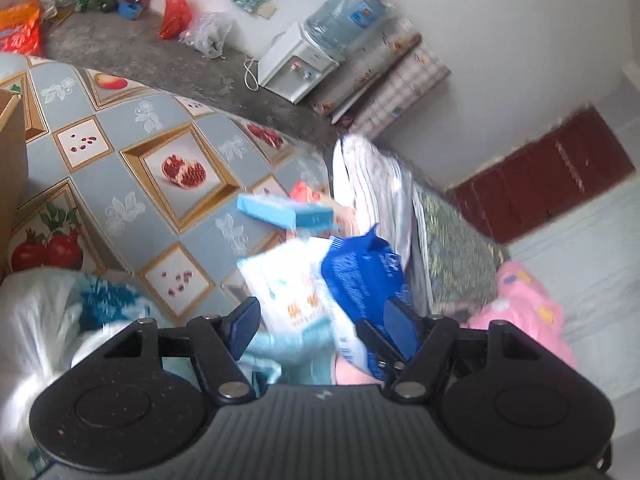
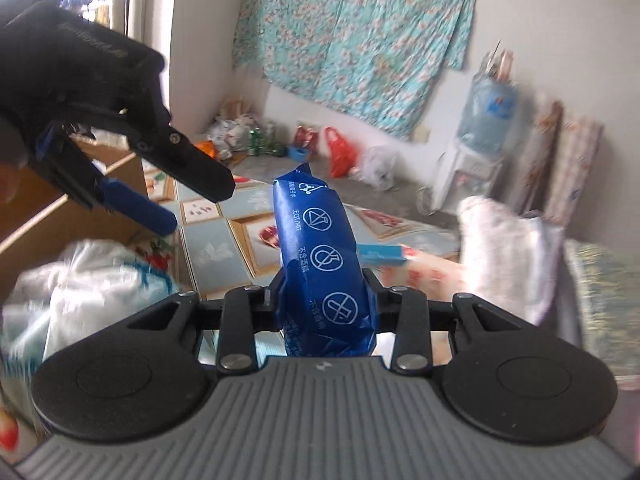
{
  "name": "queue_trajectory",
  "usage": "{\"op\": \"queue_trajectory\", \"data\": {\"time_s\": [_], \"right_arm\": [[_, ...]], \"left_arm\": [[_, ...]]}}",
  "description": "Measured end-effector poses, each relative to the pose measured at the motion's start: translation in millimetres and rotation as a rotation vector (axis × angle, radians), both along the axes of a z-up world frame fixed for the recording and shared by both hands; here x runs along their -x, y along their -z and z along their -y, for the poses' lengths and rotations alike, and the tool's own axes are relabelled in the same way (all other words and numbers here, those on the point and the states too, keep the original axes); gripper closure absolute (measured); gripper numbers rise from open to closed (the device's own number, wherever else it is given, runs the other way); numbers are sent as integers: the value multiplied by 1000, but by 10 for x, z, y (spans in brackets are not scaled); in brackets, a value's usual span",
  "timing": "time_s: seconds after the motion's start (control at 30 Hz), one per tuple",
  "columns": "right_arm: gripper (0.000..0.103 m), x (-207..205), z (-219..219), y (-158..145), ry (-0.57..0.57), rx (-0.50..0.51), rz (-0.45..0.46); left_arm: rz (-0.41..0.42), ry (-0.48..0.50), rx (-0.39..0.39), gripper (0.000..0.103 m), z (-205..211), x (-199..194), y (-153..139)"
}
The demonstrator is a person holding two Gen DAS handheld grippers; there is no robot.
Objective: Organize soft objects
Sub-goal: 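Carry the blue wet-wipes pack with the right gripper toward the left gripper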
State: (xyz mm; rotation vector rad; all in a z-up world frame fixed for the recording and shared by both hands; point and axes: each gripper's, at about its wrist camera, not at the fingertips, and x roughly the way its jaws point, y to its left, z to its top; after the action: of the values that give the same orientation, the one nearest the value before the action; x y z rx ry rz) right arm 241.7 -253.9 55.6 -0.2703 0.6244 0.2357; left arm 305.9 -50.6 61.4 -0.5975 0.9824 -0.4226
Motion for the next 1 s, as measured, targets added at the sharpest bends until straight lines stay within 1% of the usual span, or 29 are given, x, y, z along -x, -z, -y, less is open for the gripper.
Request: {"op": "queue_trajectory", "data": {"time_s": [0.07,0.13,0.17,0.2,0.27,0.3,0.37,0.43,0.5,0.6,0.67,0.73,0.77,0.83,0.97,1.0], "right_arm": [[69,229,-26,19,1,73,18],[70,435,-85,105,5,156,14],[73,521,-128,179,2,200,14],[80,630,-200,235,1,247,22],[82,777,-293,368,4,319,40],[82,821,-329,424,-2,329,46],[82,863,-385,536,-23,302,24],[83,901,-402,636,-38,249,-10],[83,928,-345,660,-30,184,-21],[83,964,-34,560,29,-13,-35],[83,1055,251,469,73,-166,-29],[82,1228,540,377,139,-278,-20],[80,1332,694,347,177,-333,-15],[76,1590,919,260,214,-445,-15],[58,2091,1220,286,294,-650,-53],[58,2219,1252,319,314,-703,-59]], "left_arm": [[3,20,-11,34,81,148,-11],[13,34,-14,33,155,307,15],[18,34,-14,33,195,387,43],[26,34,-15,33,223,477,91],[48,25,-44,33,287,645,195],[54,19,-56,33,307,716,263],[29,12,-46,34,316,831,426],[-5,12,-17,36,301,929,588],[-17,10,-2,36,281,1019,690],[-2,9,-12,36,259,1151,745],[9,22,-16,36,253,1220,754],[26,45,-18,36,255,1283,755],[33,58,-26,36,257,1312,763],[45,77,-38,36,255,1366,782],[68,158,-57,36,308,1459,822],[88,190,-73,36,347,1501,822]]}}
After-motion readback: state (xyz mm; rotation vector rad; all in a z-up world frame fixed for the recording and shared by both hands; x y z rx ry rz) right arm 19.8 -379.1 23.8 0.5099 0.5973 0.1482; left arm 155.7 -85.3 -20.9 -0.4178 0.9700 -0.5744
